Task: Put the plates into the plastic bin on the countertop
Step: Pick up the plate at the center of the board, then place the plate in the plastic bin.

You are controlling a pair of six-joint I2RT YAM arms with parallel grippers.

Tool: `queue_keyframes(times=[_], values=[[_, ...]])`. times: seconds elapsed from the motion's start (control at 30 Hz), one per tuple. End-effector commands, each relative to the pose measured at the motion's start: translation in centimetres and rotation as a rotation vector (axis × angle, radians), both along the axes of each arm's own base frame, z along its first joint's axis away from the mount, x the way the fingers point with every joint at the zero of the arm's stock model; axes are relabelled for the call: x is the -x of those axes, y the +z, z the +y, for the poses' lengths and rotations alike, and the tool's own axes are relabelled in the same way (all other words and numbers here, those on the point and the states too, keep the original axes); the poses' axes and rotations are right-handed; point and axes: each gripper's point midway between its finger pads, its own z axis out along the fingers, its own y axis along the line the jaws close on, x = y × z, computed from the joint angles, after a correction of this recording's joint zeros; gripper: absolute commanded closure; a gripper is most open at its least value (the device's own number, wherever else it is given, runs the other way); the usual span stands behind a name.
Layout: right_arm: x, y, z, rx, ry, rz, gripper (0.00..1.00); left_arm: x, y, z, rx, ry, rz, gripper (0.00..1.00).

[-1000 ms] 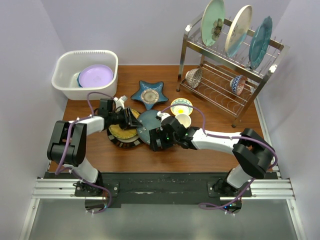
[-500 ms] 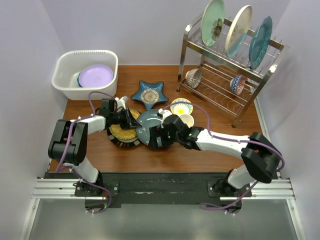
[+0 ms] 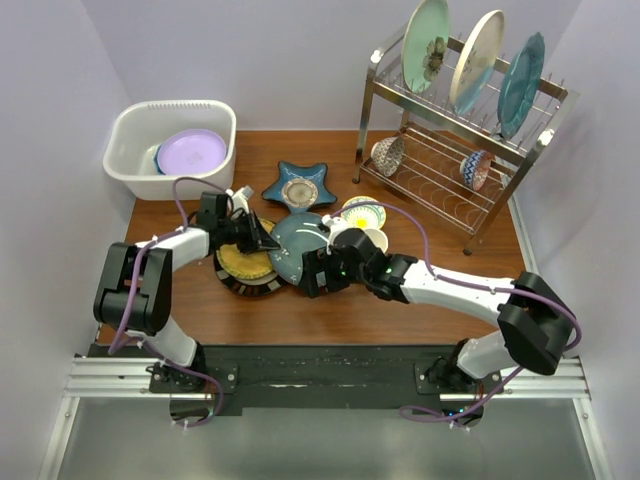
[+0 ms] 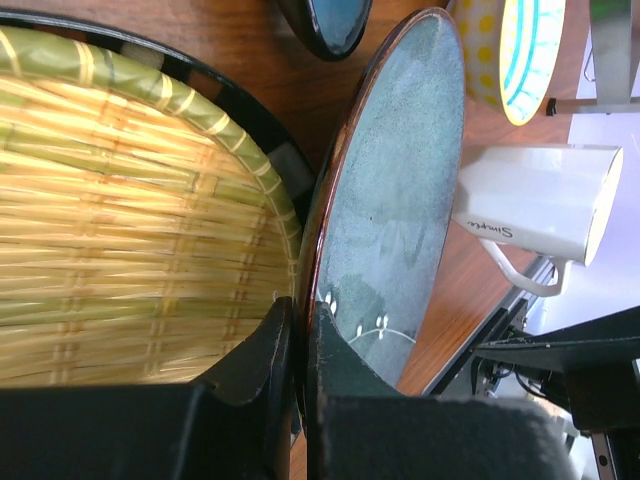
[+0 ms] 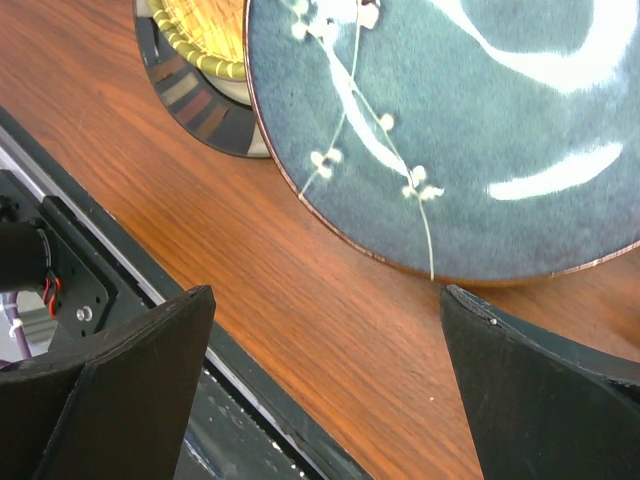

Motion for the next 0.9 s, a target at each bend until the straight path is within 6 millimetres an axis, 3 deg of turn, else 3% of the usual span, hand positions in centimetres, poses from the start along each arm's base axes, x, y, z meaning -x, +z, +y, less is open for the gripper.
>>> queue_keyframes(times=[0.0,0.3,0.87], values=[[0.1,2.1,0.3,-0.053,0.021,-0.052,0.01,-2.6,6.8,-1.1,0.106,-0.030,-0.175,1.00],[0.5,1.7,0.0,-0.050,0.027,-0.040,0.01,-3.4,8.2,-0.6,0.116,-0.017,-0.201,1.00],[1.3,0.0,-0.4,-0.038,0.034,-0.001,0.01,-6.5,11.9,3.2,0.118,0.067,-0.265,1.00]])
